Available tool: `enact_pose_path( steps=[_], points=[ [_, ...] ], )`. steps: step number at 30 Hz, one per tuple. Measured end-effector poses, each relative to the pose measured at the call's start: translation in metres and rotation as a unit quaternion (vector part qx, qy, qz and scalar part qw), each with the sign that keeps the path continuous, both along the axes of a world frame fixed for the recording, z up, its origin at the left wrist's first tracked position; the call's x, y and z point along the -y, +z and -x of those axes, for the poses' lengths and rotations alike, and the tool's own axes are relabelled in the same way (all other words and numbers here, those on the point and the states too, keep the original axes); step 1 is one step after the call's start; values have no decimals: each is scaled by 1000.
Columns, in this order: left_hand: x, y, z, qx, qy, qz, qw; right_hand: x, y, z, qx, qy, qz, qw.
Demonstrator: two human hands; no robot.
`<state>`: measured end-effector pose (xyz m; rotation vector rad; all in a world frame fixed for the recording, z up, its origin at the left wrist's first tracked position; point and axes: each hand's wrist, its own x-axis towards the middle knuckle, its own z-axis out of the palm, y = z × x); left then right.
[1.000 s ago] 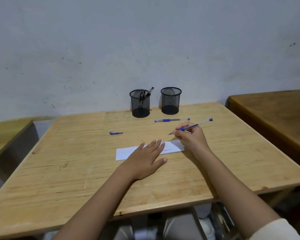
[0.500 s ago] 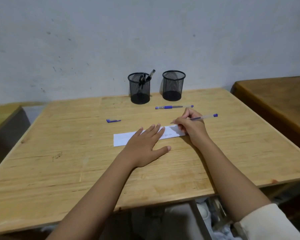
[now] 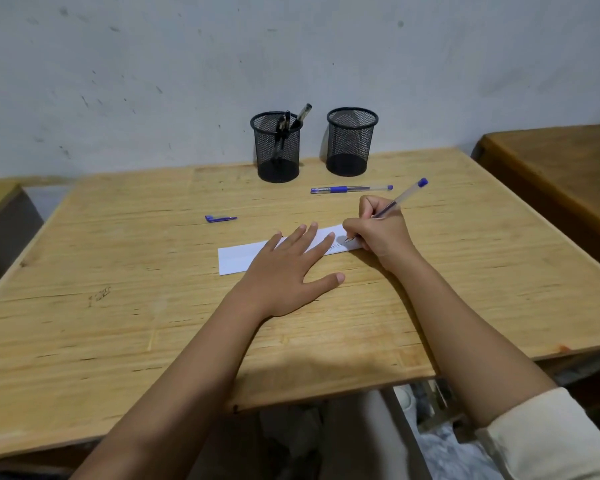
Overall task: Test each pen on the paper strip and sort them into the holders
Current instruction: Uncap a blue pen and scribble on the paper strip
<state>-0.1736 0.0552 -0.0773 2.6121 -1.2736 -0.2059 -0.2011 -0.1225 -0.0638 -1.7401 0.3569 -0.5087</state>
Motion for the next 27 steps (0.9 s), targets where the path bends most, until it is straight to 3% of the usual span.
enact_pose_path(
  steps=[27],
  points=[
    [1, 2, 1, -3, 4, -10, 1000, 1, 1, -2, -16, 2, 27, 1000]
  ],
)
